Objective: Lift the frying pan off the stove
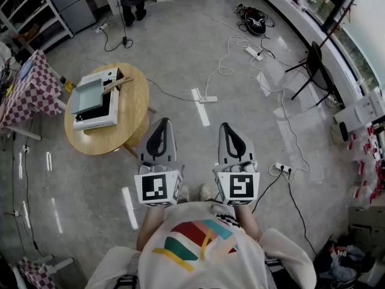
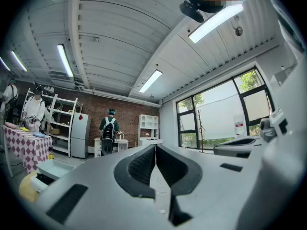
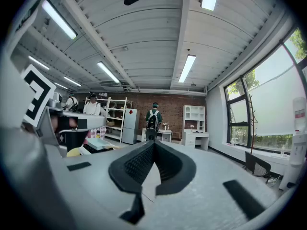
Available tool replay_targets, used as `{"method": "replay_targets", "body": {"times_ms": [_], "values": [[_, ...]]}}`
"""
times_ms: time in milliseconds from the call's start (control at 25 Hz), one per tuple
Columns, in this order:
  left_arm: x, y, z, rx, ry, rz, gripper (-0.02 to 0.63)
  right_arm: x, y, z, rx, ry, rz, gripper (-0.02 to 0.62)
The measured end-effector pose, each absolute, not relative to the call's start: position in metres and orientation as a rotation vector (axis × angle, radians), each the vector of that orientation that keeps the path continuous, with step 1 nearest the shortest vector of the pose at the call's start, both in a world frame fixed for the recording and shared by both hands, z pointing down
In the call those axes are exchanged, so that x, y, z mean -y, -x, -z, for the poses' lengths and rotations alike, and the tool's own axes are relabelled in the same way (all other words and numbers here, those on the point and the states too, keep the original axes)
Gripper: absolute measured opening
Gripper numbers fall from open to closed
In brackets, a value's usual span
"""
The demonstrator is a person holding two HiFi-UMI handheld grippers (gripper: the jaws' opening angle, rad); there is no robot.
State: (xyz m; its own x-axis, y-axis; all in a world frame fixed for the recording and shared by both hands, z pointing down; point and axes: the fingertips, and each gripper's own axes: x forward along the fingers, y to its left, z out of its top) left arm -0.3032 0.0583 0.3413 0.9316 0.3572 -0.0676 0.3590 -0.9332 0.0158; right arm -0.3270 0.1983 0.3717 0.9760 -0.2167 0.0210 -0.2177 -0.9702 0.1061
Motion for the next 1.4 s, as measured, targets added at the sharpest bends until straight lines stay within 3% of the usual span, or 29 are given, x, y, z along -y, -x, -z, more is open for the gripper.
{"method": "replay_targets", "body": {"times_ms": [1400], "values": [[-0.087, 0.308, -0.349, -0.440, -3.036, 0.134, 0.006, -0.246, 0.338, -0.379, 0.513, -3.024, -0.018, -0.002]]}}
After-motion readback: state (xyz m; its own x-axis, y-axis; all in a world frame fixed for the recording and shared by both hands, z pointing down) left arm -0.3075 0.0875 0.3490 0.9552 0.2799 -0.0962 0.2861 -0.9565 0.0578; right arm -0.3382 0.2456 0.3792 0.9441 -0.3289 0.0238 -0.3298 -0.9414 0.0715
